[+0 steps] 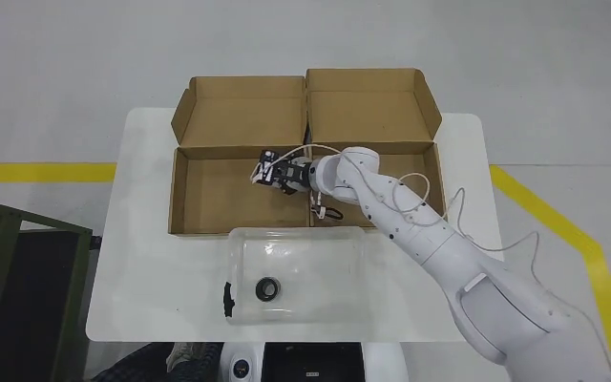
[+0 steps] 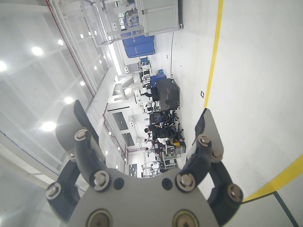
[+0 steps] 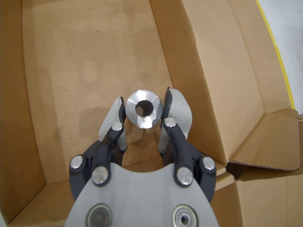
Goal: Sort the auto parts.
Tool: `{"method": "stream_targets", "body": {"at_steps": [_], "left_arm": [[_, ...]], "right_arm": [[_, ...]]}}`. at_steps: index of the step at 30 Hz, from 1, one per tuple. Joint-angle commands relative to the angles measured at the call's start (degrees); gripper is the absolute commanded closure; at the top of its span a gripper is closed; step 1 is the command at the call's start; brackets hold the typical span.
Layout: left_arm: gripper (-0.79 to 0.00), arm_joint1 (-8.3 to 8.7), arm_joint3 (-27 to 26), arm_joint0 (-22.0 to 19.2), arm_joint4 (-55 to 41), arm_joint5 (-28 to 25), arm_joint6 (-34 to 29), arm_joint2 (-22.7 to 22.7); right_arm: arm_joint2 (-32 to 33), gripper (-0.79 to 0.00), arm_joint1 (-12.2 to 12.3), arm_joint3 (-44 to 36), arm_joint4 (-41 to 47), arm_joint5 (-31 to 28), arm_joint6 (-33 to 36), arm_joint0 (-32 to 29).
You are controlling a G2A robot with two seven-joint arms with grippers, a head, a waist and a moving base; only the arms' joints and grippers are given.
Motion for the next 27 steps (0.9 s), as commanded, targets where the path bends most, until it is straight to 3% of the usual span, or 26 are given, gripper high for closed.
{"method": "stream_targets", "body": {"at_steps": [1, 7, 13, 27], "left_arm": [[-0.785, 0.00, 0.0, 0.0, 0.0, 0.0, 0.0, 0.0], [-0.785, 0.00, 0.0, 0.0, 0.0, 0.0, 0.0, 0.0], [-0.785, 0.00, 0.0, 0.0, 0.0, 0.0, 0.0, 0.0], [-0.785, 0.00, 0.0, 0.0, 0.0, 0.0, 0.0, 0.0]], "right_arm": [[0.2, -0.360, -0.1, 0.1, -0.1, -0.3, 0.0, 0.0], [1.7, -0.372, 0.0, -2.2, -0.8, -1.1, -0.5, -0.3], [5.0, -0.376, 1.7, -9.5, -1.7, -3.0, -0.7, -2.9], [14.9, -0.382, 7.6, -35.9, -5.2, -9.6, 5.1, -18.7]]}}
